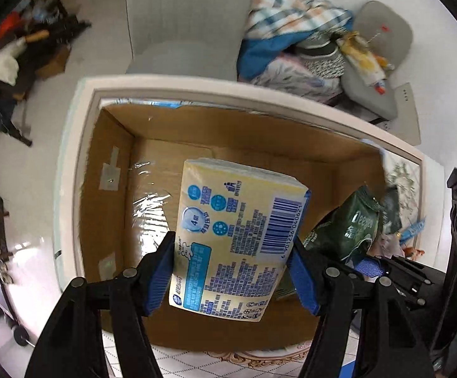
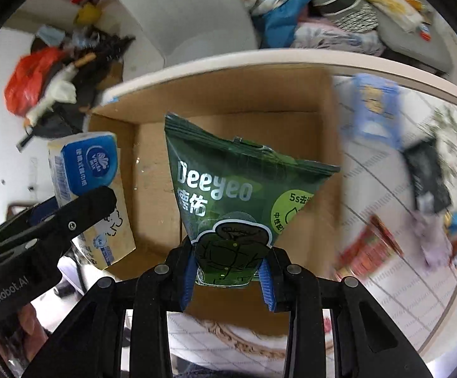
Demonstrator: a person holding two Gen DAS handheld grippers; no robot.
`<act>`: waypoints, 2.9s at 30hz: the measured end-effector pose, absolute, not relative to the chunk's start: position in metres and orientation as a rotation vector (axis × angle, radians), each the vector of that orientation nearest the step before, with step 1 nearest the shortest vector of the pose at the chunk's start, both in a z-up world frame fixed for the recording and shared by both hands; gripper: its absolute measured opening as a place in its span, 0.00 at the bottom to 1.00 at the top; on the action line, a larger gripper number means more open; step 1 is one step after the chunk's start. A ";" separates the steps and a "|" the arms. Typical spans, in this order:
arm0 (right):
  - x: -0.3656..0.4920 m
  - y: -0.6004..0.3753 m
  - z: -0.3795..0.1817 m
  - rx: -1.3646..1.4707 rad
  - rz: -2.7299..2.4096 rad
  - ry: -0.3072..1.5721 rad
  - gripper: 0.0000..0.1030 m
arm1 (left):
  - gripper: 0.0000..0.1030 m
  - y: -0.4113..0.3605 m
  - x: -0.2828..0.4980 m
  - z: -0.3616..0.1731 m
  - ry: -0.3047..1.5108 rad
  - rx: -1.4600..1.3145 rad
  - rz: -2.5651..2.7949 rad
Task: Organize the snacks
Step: 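Lower the carton into the box with the left tool while the right tool drops the green bag beside it, then grasp the black snack bag with the left tool while the right tool grasps the orange seed bag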
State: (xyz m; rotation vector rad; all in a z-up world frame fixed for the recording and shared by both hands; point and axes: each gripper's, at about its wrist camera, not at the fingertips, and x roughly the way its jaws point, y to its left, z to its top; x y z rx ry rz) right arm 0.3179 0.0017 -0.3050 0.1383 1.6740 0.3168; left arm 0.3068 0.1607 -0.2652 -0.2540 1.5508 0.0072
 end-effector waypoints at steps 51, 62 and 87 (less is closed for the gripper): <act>0.251 0.027 -0.247 -0.076 0.134 1.442 1.00 | 0.97 0.169 0.220 -0.190 1.342 -0.117 0.041; 0.193 0.008 -0.186 -0.004 0.162 1.338 1.00 | 0.97 0.152 0.175 -0.130 1.218 -0.087 0.003; 0.220 -0.397 -0.246 0.509 -0.270 1.401 1.00 | 0.97 -0.146 0.274 -0.210 1.445 -0.007 -0.214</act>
